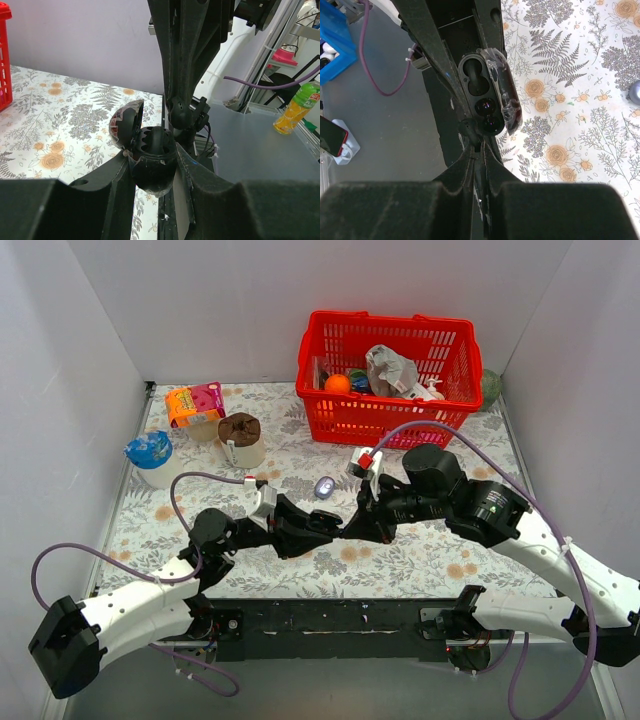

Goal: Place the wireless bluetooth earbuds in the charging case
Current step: Place the earbud in the charging case.

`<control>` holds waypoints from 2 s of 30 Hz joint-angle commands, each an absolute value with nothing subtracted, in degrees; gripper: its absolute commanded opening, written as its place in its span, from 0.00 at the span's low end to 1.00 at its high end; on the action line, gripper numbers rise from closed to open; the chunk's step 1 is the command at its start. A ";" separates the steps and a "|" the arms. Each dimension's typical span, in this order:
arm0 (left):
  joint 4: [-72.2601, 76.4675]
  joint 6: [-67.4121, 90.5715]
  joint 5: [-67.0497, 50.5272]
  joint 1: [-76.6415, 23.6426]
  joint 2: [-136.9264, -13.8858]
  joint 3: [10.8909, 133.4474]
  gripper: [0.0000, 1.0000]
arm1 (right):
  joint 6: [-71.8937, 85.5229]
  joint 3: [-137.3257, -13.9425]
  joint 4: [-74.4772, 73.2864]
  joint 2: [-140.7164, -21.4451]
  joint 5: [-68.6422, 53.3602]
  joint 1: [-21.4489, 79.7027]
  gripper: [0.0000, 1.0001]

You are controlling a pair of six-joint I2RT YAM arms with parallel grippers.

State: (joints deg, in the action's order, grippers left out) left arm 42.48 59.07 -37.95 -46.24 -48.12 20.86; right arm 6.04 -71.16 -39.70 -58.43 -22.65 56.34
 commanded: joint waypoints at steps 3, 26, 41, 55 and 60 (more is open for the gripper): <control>43.95 59.68 -38.85 -46.05 -48.51 22.68 0.00 | 6.41 -74.18 -36.12 -58.45 -20.84 56.78 0.01; 46.14 61.26 -38.41 -46.05 -48.69 22.33 0.00 | 7.73 -74.18 -36.65 -60.73 -14.94 59.50 0.01; 45.79 60.82 -37.53 -46.14 -47.99 22.06 0.00 | 8.00 -75.58 -39.29 -61.44 -11.25 61.17 0.17; 44.91 60.38 -36.92 -46.05 -47.73 21.97 0.00 | 7.91 -81.55 -41.83 -60.91 -10.81 61.17 0.39; 43.77 60.03 -36.65 -46.05 -46.50 21.53 0.00 | 6.33 -90.69 -44.38 -58.98 -3.72 61.17 0.45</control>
State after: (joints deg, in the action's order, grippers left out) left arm 44.05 60.90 -37.45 -46.19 -48.36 20.86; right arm 7.64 -83.31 -44.25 -61.89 -10.00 61.12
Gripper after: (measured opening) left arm 0.290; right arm 0.442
